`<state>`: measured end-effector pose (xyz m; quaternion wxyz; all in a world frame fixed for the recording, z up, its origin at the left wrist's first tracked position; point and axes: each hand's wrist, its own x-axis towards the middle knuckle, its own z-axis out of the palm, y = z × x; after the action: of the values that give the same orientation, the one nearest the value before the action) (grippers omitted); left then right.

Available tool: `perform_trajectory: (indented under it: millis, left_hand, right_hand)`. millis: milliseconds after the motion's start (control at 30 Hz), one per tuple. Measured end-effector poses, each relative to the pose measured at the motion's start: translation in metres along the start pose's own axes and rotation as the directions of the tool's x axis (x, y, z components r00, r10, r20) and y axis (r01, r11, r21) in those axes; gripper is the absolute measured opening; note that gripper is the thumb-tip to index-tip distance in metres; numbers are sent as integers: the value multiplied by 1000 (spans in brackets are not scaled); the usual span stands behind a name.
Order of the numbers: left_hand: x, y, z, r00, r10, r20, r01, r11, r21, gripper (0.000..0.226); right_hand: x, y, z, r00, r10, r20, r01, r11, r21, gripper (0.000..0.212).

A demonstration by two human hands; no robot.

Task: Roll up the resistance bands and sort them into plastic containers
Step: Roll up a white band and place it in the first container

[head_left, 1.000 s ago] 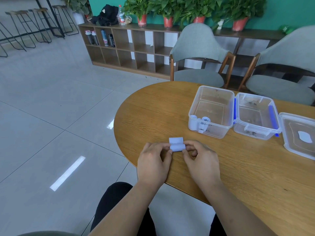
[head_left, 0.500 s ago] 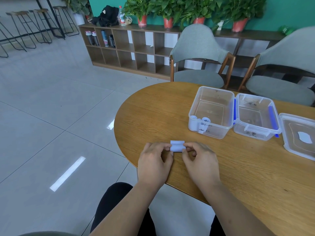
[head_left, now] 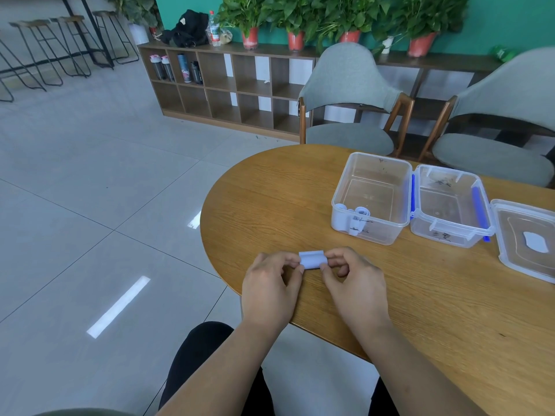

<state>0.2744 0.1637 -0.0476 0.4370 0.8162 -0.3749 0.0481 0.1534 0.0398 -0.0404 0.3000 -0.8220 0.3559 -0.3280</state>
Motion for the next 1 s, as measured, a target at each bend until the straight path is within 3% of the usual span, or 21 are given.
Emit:
perform_trajectory:
  millis: [367, 600, 1000]
  left_hand:
    - [0, -3, 4, 1000, -3, 9, 3, 1000, 1, 21]
    - [1, -4, 6, 999, 27, 23, -27, 999, 33, 28]
    - [11, -4, 6, 991, 98, 90, -110, 984, 137, 29]
  right_hand:
    - [0, 5, 5, 997, -72, -15, 71, 996, -56, 17]
    - [1, 7, 10, 994, -111, 0, 110, 983, -147, 29]
    - [13, 3, 12, 993, -44, 107, 71, 964, -258, 40]
